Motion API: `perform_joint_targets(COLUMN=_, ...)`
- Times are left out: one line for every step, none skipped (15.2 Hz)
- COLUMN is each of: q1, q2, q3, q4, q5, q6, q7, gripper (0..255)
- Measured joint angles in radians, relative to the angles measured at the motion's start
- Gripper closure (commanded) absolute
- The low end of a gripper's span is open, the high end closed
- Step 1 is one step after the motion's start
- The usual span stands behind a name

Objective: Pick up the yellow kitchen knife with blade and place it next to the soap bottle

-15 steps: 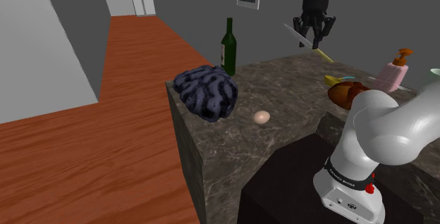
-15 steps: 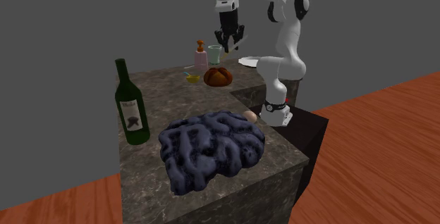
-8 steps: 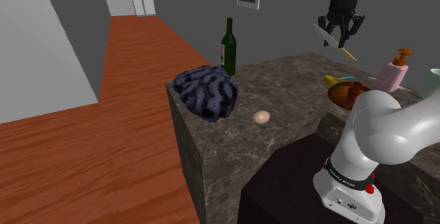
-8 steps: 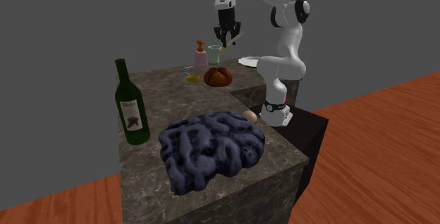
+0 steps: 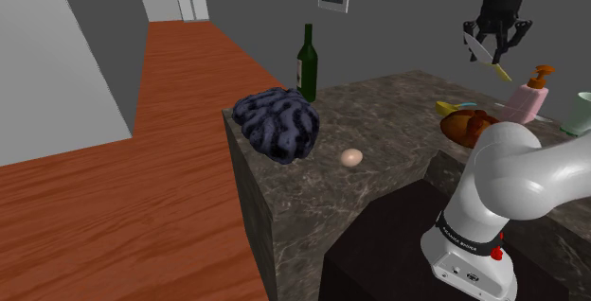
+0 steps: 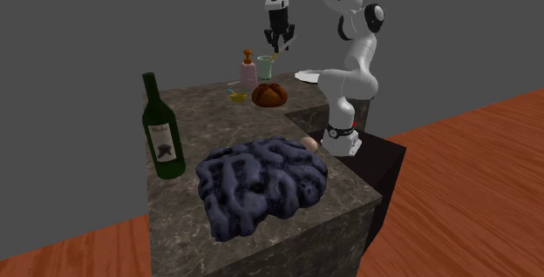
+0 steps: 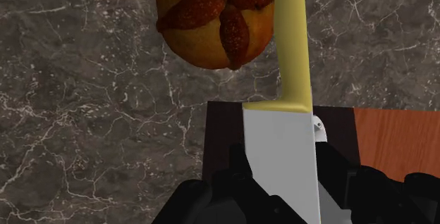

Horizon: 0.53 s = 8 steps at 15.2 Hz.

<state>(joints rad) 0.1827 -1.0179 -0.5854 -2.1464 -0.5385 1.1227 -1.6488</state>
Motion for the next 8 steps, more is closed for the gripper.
perform_joint_targets(q1=-0.009, q2=-0.015, q3=-0.011, q4=0.009, q5=-0.021, q6=-0.016, q7=-0.026, gripper=255)
perform_joint_targets(q1=-0.011, q2=-0.020, q3=-0.028, q4=0.023, q5=-0.043, q6=-0.023, q7=-0.051, gripper=255)
perform_joint_targets(q1=-0.014, q2=-0.025, q3=-0.047, q4=0.038, q5=-0.068, q6=-0.031, q7=-0.079, gripper=255)
perform_joint_targets(q1=-0.018, q2=-0.033, q3=-0.061, q4=0.050, q5=-0.090, q6=-0.040, q7=-0.105, gripper=255)
perform_joint_targets(q1=-0.021, q2=-0.040, q3=-0.077, q4=0.061, q5=-0.112, q6=-0.047, q7=-0.130, gripper=255)
perform_joint_targets(q1=-0.022, q2=-0.044, q3=-0.094, q4=0.074, q5=-0.134, q6=-0.051, q7=-0.154, gripper=255)
perform_joint_targets(q1=-0.025, q2=-0.052, q3=-0.108, q4=0.084, q5=-0.156, q6=-0.058, q7=-0.179, gripper=255)
perform_joint_targets(q1=-0.028, q2=-0.056, q3=-0.118, q4=0.099, q5=-0.173, q6=-0.066, q7=-0.202, gripper=255)
